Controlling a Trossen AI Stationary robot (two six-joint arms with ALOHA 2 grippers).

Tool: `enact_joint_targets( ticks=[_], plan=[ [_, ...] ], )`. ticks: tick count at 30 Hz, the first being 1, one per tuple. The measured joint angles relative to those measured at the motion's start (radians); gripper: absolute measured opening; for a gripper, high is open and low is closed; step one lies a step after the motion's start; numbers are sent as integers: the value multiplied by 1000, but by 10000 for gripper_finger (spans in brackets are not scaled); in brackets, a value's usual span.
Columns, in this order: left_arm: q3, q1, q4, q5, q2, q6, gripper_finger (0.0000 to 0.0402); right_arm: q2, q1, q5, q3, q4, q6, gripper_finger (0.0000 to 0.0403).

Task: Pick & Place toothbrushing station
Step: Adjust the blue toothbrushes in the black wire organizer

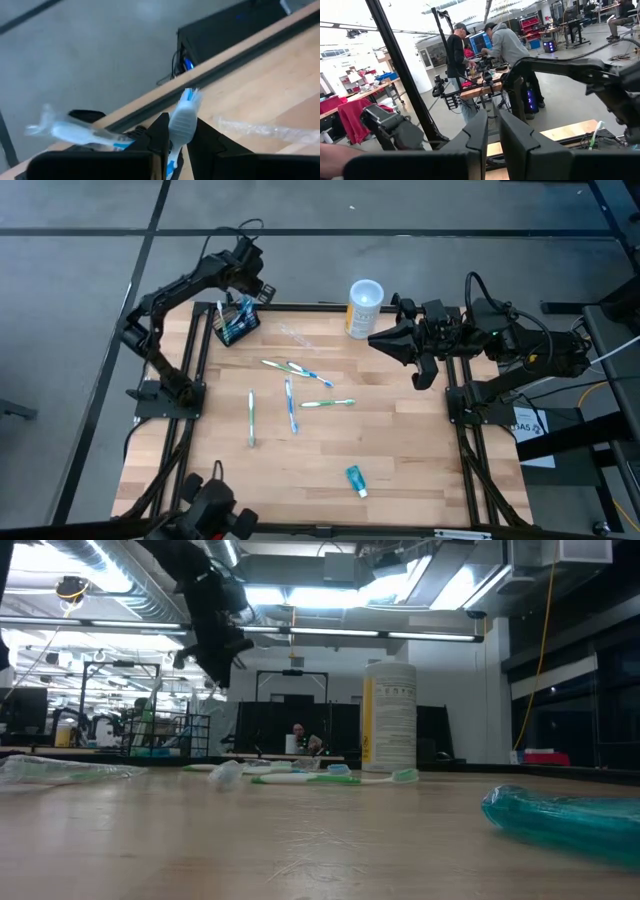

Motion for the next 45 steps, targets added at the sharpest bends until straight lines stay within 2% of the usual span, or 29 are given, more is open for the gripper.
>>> enact_joint_targets(
  ticks=[3,6,11,15,20,27,45],
  plan=[
    [-7,2,22,-20,-49,-22,42,0,0,0,0,0,0,49],
    [-76,3,56,-41,-114,-56,42,0,0,0,0,0,0,49],
    [-277,3,177,-71,-260,-163,42,0,0,0,0,0,-2,49],
    [-455,-14,389,-94,-399,-286,42,0,0,0,0,0,-12,49],
    [-573,-41,496,-177,-501,-355,42,0,0,0,0,0,-16,49],
    [-580,-62,472,-175,-490,-361,42,0,0,-8,0,0,-6,49],
    [-579,-63,520,-151,-347,-350,41,0,0,-8,0,0,1,49]
  ],
)
